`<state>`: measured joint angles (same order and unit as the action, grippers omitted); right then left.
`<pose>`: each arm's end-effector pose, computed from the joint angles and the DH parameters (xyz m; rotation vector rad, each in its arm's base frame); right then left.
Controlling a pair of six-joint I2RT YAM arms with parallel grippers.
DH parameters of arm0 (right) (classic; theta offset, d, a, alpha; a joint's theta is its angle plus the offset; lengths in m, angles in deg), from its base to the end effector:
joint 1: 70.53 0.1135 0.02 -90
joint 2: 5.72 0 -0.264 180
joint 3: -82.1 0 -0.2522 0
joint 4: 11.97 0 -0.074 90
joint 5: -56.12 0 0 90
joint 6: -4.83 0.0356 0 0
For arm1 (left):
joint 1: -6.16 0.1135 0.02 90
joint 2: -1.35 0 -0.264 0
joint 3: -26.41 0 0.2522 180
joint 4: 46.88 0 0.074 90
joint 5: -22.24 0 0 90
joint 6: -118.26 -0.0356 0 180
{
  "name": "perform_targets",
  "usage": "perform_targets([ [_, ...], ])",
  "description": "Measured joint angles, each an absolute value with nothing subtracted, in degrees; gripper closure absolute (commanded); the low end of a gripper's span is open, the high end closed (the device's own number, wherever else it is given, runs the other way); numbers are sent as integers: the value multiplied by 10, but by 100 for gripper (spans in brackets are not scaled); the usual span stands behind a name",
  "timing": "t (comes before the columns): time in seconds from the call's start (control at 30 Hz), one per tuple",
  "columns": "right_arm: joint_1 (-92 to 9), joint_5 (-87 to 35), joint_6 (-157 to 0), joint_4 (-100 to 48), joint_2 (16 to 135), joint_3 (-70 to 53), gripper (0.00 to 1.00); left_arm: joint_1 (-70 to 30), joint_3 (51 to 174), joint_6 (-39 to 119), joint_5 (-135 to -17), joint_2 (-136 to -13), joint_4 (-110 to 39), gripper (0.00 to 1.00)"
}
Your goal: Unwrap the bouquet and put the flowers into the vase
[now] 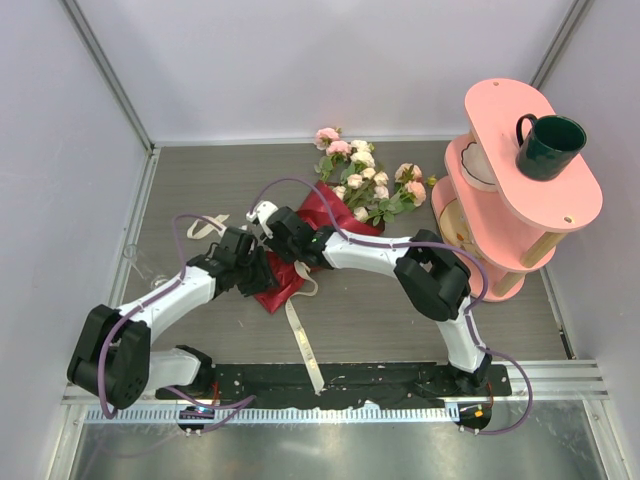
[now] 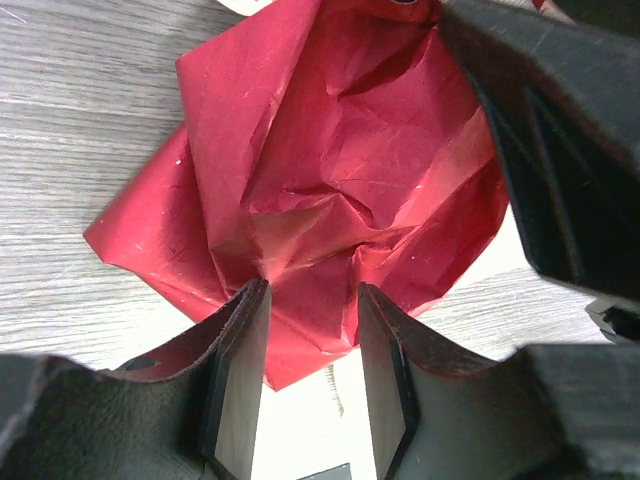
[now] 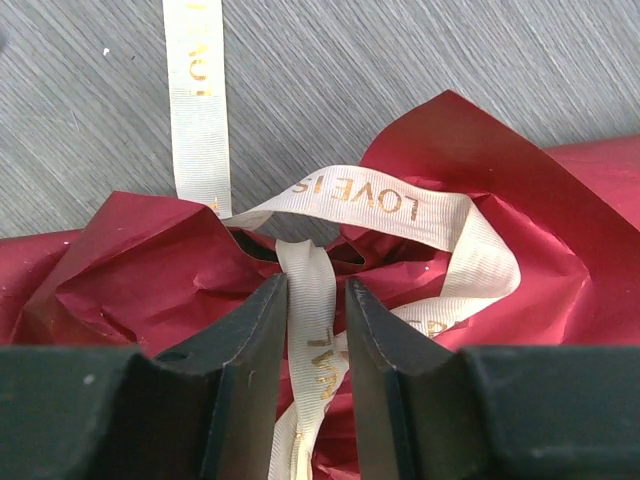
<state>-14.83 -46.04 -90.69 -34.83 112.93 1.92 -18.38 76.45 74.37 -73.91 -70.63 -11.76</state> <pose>0.2691 0.3812 0.1914 -1.0697 2.0223 0.2141 0.2092 -0.0997 0.1785 -0.4588 2.6357 -0.5745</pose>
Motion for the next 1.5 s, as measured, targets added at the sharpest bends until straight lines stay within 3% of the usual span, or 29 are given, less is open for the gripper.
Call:
perform_targets([
  [0.07,-148,-460,-907,-348,1129,19,78,-184,764,744,-738,-706,-118,56],
  [0.2,-148,-459,-904,-348,1129,19,87,-184,764,744,-738,-708,-119,55],
  [0.53,-148,-462,-881,-349,1115,19,91,-184,762,744,-730,-724,-122,56],
  [0.73,-148,-470,-865,-366,1086,45,99,-184,761,745,-729,-732,-127,56],
  [1.23,-148,-484,-833,-428,1001,120,99,-184,760,745,-729,-732,-129,55],
  [1.5,-149,-480,-813,-434,826,163,97,-184,754,744,-723,-721,-130,54],
])
